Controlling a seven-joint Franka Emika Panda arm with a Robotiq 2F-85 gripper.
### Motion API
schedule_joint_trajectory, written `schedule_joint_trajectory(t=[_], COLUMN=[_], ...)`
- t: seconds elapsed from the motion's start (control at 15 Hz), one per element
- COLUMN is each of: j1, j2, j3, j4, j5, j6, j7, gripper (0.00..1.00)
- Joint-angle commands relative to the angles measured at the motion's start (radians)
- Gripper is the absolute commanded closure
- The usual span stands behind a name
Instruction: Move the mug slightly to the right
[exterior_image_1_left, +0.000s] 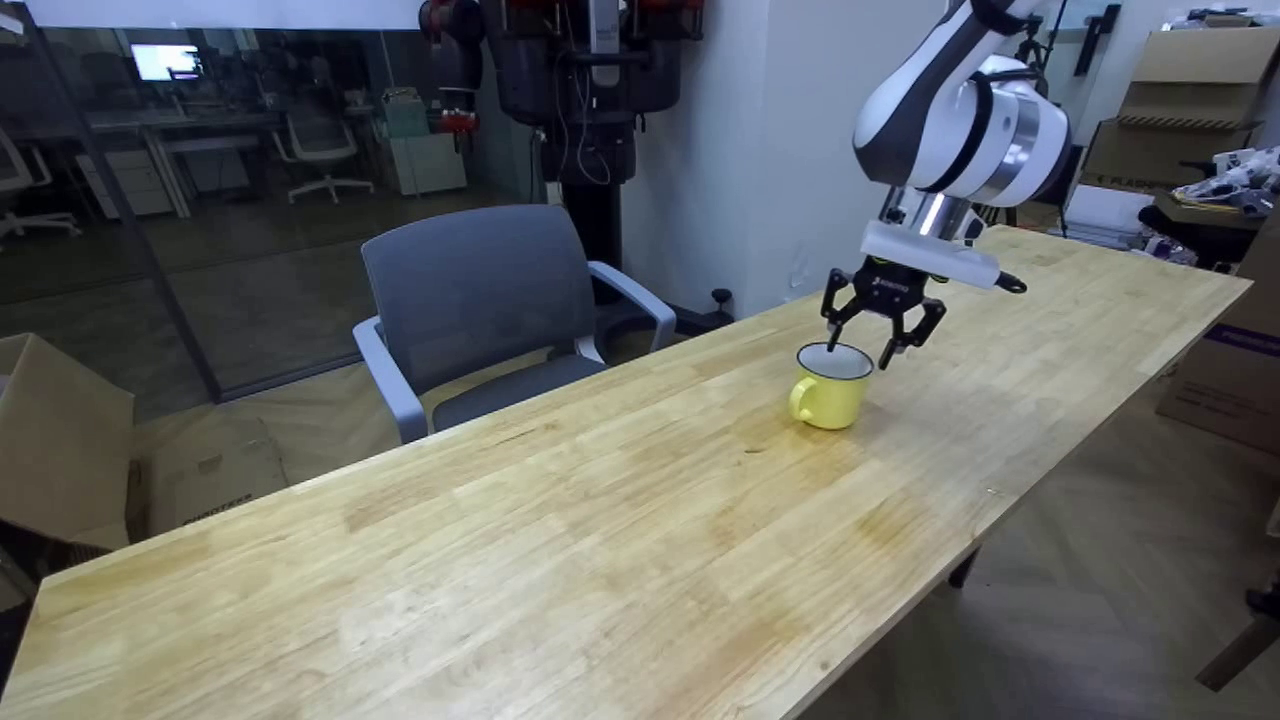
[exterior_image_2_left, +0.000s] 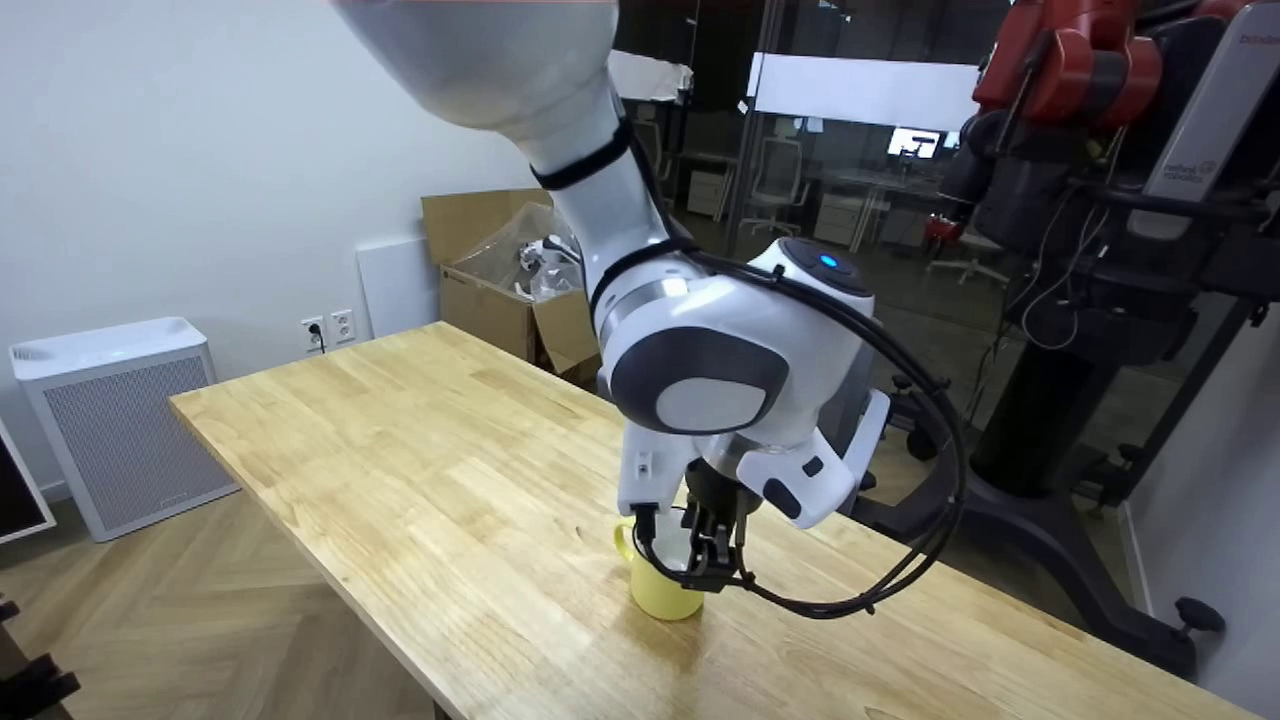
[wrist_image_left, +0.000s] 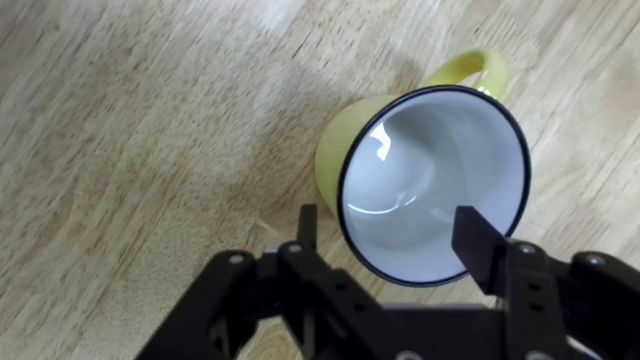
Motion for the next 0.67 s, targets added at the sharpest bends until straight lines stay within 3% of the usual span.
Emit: schedule_joint_trajectory(t=[0.0, 0.4, 0.47, 0.6], j1=[0.054, 0.197, 0.143, 0.174], j2=[-0.068, -0.177, -0.116, -0.147], j3=[-0.025, -0.12, -0.079, -0.096], j4=[-0.058, -0.158, -0.098, -0.125], j5=[0.01, -0.103, -0.069, -0.089], j6=[0.035, 0.089, 0.074, 0.077], j7=[0.084, 0.238, 0.165, 0.197], gripper=[0.01, 0.0, 0.0, 0.0])
